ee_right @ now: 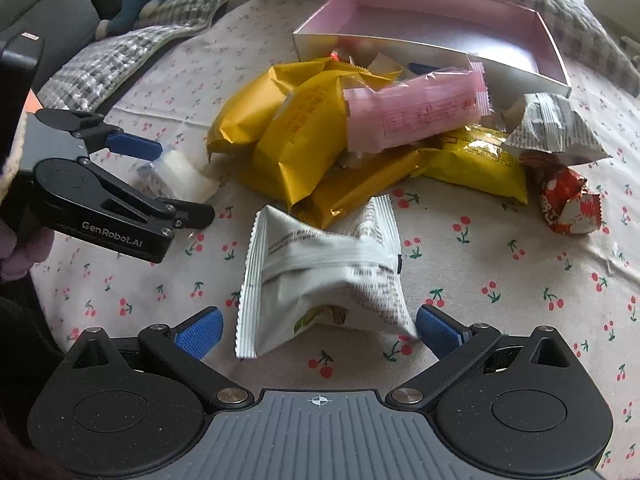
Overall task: Organize snacks
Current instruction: 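Grasp the clear-wrapped bread roll with the left tool while the right tool grasps the white printed packet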
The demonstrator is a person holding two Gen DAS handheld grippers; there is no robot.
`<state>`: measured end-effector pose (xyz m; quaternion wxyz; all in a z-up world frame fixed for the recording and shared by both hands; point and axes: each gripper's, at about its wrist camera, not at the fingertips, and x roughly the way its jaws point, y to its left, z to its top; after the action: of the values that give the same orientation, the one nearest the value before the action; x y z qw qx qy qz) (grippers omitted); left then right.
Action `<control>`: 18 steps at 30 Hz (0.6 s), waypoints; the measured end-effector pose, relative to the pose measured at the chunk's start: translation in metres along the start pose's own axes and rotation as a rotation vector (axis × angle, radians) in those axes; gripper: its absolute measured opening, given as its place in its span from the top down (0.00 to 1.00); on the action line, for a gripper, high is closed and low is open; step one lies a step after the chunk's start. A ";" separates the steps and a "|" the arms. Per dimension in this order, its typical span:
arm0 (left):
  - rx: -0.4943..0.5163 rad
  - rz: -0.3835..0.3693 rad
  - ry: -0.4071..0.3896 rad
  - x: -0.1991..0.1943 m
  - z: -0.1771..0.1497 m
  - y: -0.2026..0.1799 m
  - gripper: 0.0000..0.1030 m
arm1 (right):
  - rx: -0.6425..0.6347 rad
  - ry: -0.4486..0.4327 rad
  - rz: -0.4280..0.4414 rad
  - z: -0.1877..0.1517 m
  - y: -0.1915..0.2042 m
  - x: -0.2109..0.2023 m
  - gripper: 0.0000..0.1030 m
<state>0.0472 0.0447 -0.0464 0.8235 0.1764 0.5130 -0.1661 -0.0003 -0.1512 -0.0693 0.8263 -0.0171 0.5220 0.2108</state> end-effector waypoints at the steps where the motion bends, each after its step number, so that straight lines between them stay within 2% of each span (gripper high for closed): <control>1: 0.004 0.001 -0.002 0.000 0.000 0.000 0.13 | 0.004 -0.004 0.000 0.000 -0.001 0.000 0.00; 5: 0.011 0.003 0.000 0.001 -0.001 -0.001 0.12 | 0.026 -0.026 -0.008 0.002 -0.005 -0.002 0.01; 12: -0.019 0.007 0.011 0.004 -0.002 0.003 0.03 | 0.056 -0.047 -0.030 0.005 -0.012 0.000 0.04; 15: -0.040 -0.007 0.010 0.006 -0.002 0.007 0.03 | 0.055 -0.058 -0.031 0.005 -0.013 0.000 0.08; 17: -0.045 -0.006 0.004 0.005 -0.003 0.007 0.07 | 0.049 -0.064 -0.021 0.006 -0.013 -0.001 0.12; 18: -0.048 -0.006 -0.001 0.004 -0.003 0.007 0.09 | 0.043 -0.068 -0.014 0.006 -0.013 -0.002 0.18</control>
<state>0.0500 0.0522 -0.0507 0.8272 0.1548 0.5170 -0.1563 0.0084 -0.1619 -0.0675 0.8452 0.0039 0.4979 0.1941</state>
